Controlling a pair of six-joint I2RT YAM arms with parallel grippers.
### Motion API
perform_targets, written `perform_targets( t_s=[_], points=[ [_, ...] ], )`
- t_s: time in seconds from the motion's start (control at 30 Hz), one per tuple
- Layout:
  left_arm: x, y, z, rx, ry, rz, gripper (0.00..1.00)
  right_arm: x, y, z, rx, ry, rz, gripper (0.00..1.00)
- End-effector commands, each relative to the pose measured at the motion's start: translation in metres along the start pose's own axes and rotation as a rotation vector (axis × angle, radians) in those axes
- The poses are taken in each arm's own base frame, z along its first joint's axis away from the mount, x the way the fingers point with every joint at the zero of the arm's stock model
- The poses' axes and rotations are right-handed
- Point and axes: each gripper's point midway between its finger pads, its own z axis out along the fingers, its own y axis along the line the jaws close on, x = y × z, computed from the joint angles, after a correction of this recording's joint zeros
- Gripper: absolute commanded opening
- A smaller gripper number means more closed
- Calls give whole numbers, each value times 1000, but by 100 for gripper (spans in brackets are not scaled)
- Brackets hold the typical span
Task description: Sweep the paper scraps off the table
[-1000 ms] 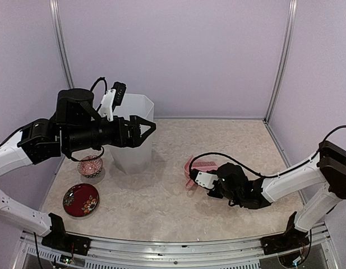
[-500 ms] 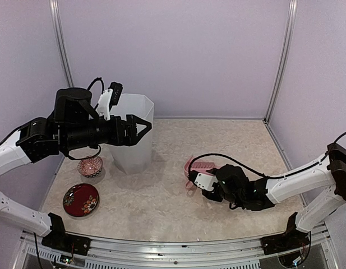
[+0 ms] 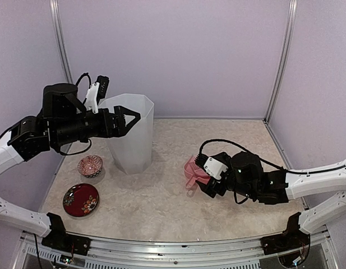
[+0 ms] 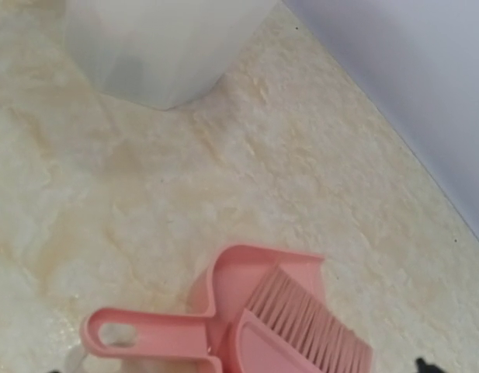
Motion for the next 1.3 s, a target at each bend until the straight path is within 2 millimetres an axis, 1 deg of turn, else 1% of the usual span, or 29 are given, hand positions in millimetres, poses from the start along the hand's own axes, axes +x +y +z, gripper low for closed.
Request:
perform_targets(
  t_s=[0.0,0.1,0.17,0.2,0.3,0.43,0.53,0.63,0.67,0.7,0.77,0.8,0.87,0.97,1.0,1.03,1.13,1.27],
  points=[
    [-5,7,-8,-7,-14,15,99,-4,-10,-3,3,9,67,97],
    [-16,14,-16,-38,-45,20,99,-2,-18,-2,17,27,103,100],
    [-27,22,-23,-73,-72,27,99,0,-31,0,30,48,164,100],
    [-33,28,-26,-93,-85,30,99,0,-40,1,41,55,200,100],
    [-51,49,-34,-167,-117,31,99,6,-72,2,101,78,306,100],
    [-69,88,-42,-284,-158,0,99,13,-111,-1,173,83,434,100],
    [-78,123,-50,-364,-189,-46,99,17,-131,-6,194,69,508,100],
    [-82,163,-60,-458,-223,-107,99,25,-149,-13,216,57,575,100],
    [-82,177,-63,-487,-231,-121,99,28,-156,-16,236,58,596,100],
    [-79,195,-67,-537,-236,-141,99,33,-162,-19,265,63,606,100],
    [-73,225,-75,-627,-251,-177,99,43,-175,-25,350,82,608,100],
    [-68,238,-78,-668,-255,-190,99,48,-181,-29,399,92,602,100],
    [-59,256,-82,-728,-274,-196,99,60,-193,-37,504,110,579,100],
    [-44,273,-82,-795,-291,-179,99,75,-205,-51,642,108,512,100],
    [-39,278,-81,-809,-292,-172,99,84,-205,-55,676,113,482,100],
    [-35,281,-80,-818,-291,-163,99,87,-208,-59,709,102,458,100],
    [-23,290,-74,-826,-299,-143,99,103,-215,-68,788,75,407,100],
    [-8,296,-61,-802,-300,-70,99,134,-224,-73,842,61,415,100]
  ],
)
